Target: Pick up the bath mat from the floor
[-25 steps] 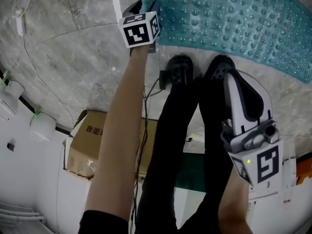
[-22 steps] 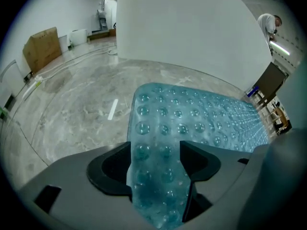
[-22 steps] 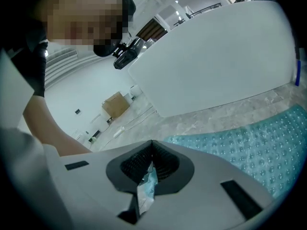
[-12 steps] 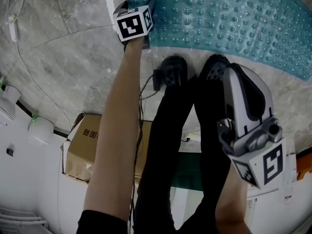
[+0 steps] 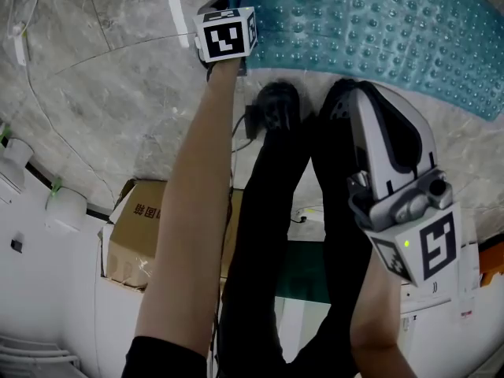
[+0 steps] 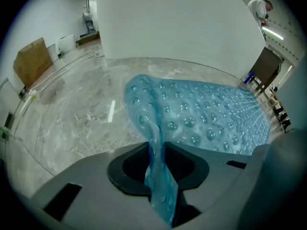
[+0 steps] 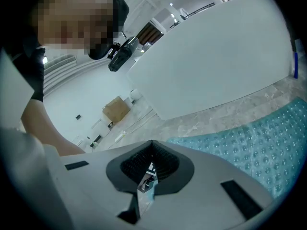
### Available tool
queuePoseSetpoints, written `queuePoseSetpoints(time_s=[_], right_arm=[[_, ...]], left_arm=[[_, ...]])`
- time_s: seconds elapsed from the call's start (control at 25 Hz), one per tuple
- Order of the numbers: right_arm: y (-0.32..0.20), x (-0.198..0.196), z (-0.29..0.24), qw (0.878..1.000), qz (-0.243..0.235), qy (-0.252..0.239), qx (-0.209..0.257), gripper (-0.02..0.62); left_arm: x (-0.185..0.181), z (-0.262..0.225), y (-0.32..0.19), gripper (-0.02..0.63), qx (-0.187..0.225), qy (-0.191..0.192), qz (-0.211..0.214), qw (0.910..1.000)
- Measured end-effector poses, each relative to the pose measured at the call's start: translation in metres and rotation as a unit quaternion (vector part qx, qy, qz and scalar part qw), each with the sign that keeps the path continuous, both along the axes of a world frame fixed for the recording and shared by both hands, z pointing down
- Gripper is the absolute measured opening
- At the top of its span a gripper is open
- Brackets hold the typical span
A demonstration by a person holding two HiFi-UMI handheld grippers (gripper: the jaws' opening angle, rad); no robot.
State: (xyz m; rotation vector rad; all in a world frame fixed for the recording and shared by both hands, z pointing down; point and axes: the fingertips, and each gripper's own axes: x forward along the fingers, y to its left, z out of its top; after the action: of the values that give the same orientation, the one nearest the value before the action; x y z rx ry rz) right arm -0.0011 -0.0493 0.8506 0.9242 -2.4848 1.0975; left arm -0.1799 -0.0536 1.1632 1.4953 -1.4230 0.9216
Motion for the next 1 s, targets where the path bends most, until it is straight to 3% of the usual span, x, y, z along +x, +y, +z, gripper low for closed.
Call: queuePoseSetpoints(time_s=[0.16, 0.44, 0.72, 1.0], right_arm=[[0.001, 0.003, -0.01, 1.0, -0.006, 0.012, 0.018, 0.013], [0.006, 0.019, -0.067, 0.999, -0.015, 0.032, 0.036, 0.014], [-0.017, 0.056, -0.189, 0.995, 0.002, 0.062, 0.074, 0.014], [-0.021, 0.085, -0.323, 0.99, 0.017, 0.086, 0.11, 0.014]], left_arm=[[0.013, -0.026, 0.002, 0.068, 0.002, 0.005, -0.002, 1.0], [0.047, -0.11, -0.003, 0.054, 0.008, 0.051, 0.029, 0.9982], [0.098, -0.231, -0.01, 0.048, 0.014, 0.108, 0.056, 0.9924], [0.149, -0.39, -0.014, 0.043, 0.055, 0.191, 0.076, 0.9771]])
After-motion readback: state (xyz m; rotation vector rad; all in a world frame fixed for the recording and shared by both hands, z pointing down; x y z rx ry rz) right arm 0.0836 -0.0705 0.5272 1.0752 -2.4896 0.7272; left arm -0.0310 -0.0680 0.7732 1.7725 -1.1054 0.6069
